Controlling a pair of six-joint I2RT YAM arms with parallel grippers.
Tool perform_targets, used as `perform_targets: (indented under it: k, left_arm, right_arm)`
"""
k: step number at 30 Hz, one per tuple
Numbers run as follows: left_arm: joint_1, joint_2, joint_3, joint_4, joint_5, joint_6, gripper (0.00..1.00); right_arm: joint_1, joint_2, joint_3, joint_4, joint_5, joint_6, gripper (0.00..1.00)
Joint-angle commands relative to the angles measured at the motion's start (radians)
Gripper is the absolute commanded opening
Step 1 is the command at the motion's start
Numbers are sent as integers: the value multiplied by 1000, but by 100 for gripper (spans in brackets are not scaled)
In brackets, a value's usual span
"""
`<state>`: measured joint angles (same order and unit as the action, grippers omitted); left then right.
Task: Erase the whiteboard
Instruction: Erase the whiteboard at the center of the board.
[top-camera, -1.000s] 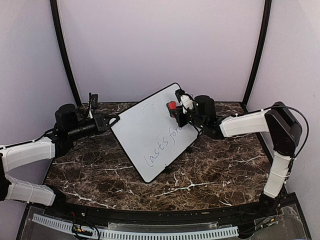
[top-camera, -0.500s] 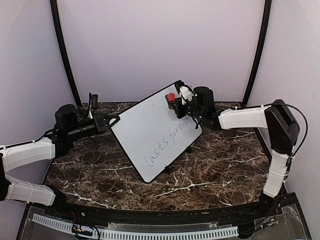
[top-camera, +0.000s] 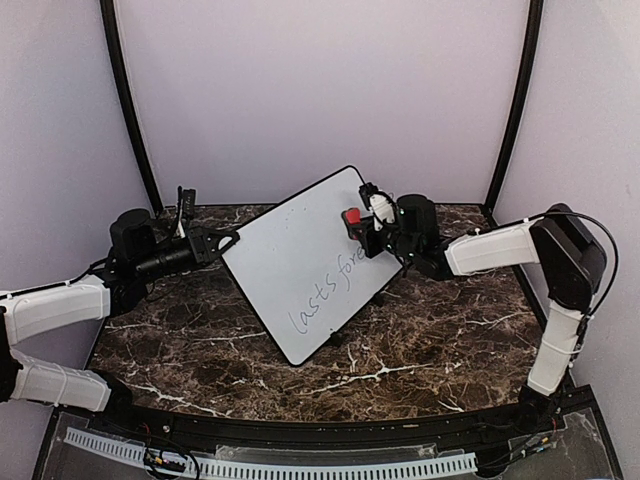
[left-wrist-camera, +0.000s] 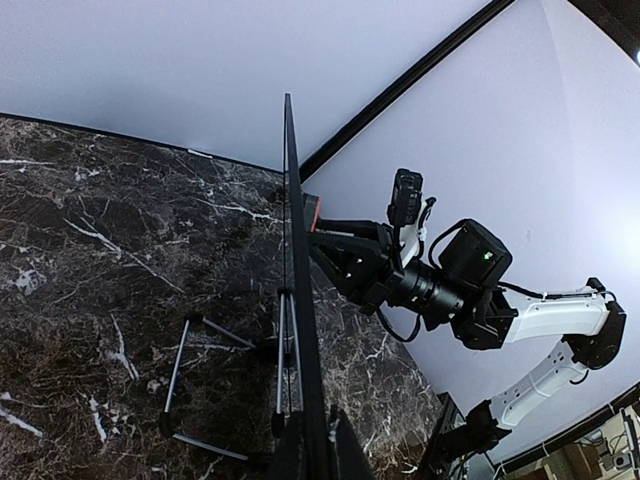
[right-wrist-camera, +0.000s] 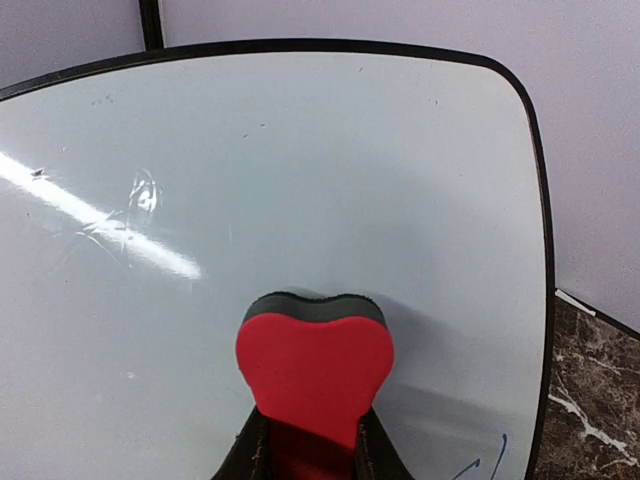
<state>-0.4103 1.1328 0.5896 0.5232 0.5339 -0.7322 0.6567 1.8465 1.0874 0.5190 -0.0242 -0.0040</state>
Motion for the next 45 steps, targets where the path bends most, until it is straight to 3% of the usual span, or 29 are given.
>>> perform_targets:
  k: [1, 14, 29, 45]
  left_arm:
    - [-18, -39, 15, 189, 119, 3, 0]
    - [-18, -43, 12, 186, 113, 7, 0]
    - [-18, -51, 12, 192, 120, 0, 0]
    - [-18, -55, 12, 187, 113, 5, 0]
  right_arm:
    - [-14, 2, -45, -16, 2, 4, 18]
    - [-29, 74, 205, -128, -6, 10, 18]
    - [-39, -1, -17, -61, 9, 17, 18]
    - [-126, 75, 198, -333, 86, 10, 18]
